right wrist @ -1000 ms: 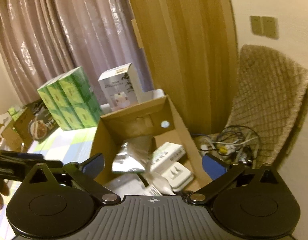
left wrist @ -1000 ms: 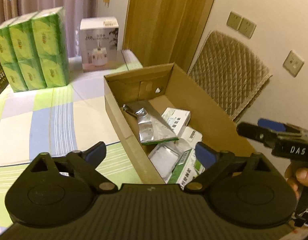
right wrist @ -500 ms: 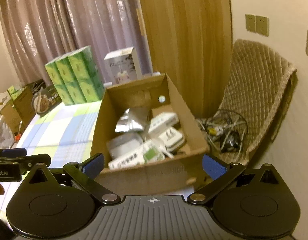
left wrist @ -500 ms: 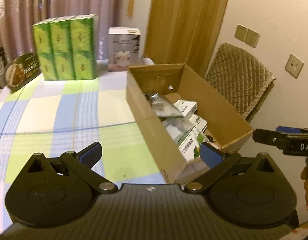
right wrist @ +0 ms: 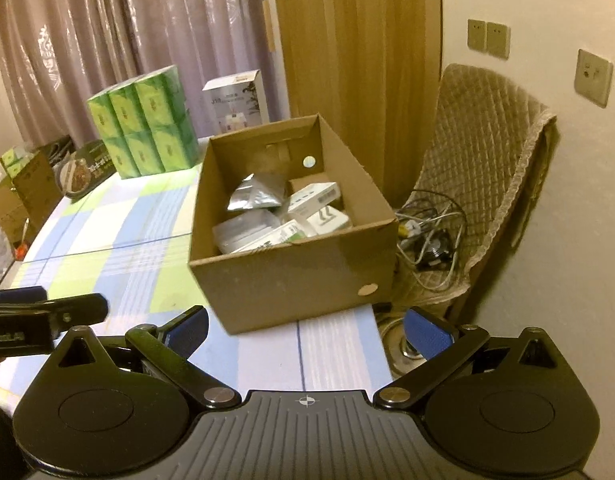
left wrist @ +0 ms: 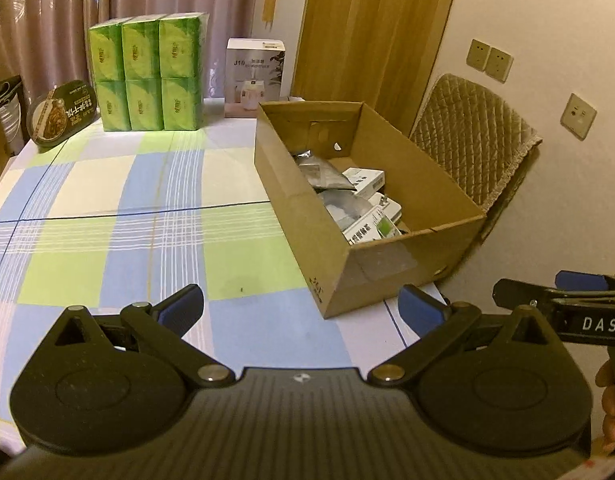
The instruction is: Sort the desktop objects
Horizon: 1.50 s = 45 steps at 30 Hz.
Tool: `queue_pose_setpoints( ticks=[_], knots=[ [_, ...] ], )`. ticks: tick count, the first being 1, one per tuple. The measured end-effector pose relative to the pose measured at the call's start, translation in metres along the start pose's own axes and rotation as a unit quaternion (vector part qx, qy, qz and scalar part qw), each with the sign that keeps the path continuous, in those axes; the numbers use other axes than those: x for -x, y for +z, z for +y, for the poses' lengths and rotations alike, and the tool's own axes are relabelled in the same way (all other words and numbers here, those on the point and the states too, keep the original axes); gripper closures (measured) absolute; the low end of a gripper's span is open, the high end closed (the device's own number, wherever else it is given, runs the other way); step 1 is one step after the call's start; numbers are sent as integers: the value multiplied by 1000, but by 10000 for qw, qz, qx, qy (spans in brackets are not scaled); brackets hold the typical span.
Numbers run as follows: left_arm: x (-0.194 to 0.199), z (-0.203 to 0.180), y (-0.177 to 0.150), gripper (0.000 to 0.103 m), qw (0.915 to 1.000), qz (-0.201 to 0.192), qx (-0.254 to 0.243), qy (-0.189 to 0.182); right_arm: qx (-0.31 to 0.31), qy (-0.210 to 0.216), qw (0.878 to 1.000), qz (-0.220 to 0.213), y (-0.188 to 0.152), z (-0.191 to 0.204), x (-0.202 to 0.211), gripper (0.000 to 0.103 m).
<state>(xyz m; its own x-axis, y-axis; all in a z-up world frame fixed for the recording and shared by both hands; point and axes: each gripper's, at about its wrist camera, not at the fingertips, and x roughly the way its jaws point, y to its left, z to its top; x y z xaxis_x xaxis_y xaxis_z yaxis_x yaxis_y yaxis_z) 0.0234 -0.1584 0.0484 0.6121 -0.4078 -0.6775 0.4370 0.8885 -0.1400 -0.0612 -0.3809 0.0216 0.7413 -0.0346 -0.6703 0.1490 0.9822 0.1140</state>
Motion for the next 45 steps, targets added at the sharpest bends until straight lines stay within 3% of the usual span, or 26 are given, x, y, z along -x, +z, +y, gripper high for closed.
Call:
queue_pose_setpoints(
  ticks=[12,21,45],
  knots=[
    [31,3,-24,1,9998,-164,91,55,199,-179,9994,-237,-31,21,30,2],
    [32,6,-32,1,9998,-138,146,2,271,-278,9984,-401,-32,21,51,2],
    [34,4,-33,1,9996,-194,169,120,346,-240,9985,-355,-37,24,50,2]
  ],
)
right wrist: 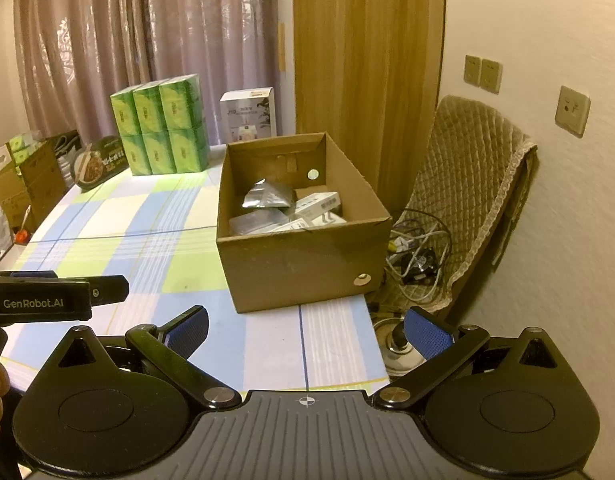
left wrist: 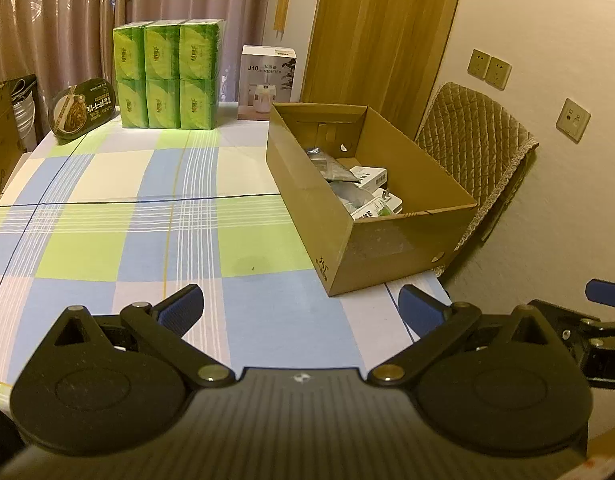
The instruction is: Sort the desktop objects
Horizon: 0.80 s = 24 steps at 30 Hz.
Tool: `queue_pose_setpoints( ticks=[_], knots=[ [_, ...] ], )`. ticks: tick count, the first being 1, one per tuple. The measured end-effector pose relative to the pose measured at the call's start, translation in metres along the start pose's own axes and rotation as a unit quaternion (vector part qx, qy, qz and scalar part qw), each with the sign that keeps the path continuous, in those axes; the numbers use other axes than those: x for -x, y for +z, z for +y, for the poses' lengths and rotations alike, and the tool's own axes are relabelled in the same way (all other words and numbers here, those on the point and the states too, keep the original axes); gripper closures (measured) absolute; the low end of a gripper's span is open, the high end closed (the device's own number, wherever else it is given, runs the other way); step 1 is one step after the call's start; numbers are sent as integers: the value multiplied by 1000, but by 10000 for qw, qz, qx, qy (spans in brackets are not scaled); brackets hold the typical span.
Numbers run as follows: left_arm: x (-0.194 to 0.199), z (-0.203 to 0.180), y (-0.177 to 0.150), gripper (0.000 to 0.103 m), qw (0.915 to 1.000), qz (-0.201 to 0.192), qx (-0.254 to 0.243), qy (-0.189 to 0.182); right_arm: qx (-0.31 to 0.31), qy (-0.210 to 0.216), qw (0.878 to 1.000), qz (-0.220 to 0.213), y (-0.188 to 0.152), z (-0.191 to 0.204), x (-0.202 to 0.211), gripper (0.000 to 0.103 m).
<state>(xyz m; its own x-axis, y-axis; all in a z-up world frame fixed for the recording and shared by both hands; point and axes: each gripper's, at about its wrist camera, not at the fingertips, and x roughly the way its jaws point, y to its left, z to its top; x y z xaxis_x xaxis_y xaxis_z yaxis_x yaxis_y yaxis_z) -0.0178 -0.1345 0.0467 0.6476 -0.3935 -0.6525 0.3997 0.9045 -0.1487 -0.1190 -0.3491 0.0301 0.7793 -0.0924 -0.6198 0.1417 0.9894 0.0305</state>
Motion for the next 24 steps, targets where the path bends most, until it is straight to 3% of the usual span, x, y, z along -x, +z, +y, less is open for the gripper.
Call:
queue_pose_setpoints(
  ticks=[24],
  knots=[
    [2,0,-2,1,10000,7,38,12,4,11,10000,32,-1,1,-1,2]
  ],
)
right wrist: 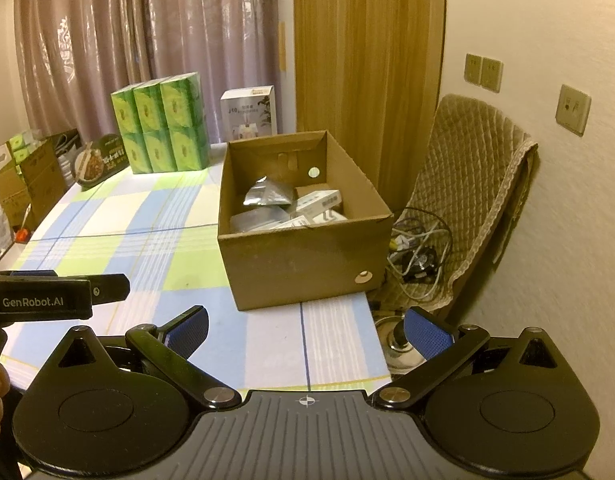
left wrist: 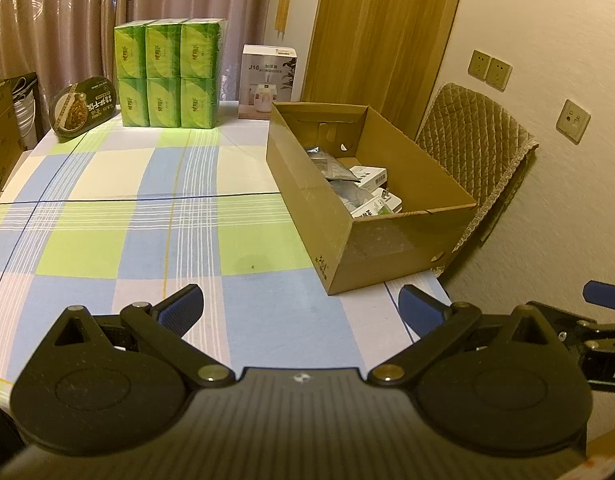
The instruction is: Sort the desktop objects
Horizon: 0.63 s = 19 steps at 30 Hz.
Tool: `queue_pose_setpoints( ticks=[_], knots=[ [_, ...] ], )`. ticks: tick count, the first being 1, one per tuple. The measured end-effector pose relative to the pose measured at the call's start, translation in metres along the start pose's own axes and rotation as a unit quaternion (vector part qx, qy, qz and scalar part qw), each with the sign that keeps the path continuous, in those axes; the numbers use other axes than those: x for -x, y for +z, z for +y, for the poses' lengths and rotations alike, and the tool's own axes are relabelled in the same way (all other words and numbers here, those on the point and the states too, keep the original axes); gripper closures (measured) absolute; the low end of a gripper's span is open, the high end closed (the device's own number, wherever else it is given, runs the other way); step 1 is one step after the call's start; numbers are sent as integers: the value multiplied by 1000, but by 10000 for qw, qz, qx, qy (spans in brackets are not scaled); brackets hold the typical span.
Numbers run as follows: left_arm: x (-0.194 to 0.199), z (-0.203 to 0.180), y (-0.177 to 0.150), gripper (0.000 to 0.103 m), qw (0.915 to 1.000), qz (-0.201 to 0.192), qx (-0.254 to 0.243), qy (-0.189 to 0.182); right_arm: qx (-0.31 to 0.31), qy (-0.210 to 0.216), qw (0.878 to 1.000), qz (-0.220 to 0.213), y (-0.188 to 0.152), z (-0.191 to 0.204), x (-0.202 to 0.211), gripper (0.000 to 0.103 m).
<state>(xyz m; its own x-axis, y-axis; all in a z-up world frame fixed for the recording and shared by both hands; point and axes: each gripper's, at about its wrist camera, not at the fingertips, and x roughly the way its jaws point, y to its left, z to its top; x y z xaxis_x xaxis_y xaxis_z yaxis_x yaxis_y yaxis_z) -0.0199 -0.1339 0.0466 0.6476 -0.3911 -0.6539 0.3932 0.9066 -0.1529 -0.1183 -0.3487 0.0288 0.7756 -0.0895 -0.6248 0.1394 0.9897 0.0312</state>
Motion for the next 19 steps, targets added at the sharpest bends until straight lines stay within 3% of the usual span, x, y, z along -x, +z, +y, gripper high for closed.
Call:
queue_pose_setpoints(
  ticks=[19],
  knots=[
    [1,-2,-3,1,9998,-22,94,-183,-40,-34,10000,-1,-3,-1,-1,2]
  ],
)
